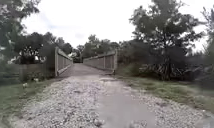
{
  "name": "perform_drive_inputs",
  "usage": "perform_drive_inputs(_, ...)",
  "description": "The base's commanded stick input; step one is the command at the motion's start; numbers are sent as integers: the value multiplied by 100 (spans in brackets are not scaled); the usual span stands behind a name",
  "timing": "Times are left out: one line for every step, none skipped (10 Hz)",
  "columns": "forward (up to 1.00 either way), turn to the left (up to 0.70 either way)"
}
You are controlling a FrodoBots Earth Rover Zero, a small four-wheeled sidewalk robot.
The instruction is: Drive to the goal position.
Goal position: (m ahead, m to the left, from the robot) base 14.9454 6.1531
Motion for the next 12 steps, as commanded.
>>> perform_drive_inputs(70, 0)
perform_drive_inputs(70, 0)
perform_drive_inputs(70, 0)
perform_drive_inputs(70, 0)
perform_drive_inputs(70, 0)
perform_drive_inputs(70, 0)
perform_drive_inputs(70, 23)
perform_drive_inputs(70, 35)
perform_drive_inputs(70, 35)
perform_drive_inputs(70, 35)
perform_drive_inputs(70, 35)
perform_drive_inputs(70, 35)
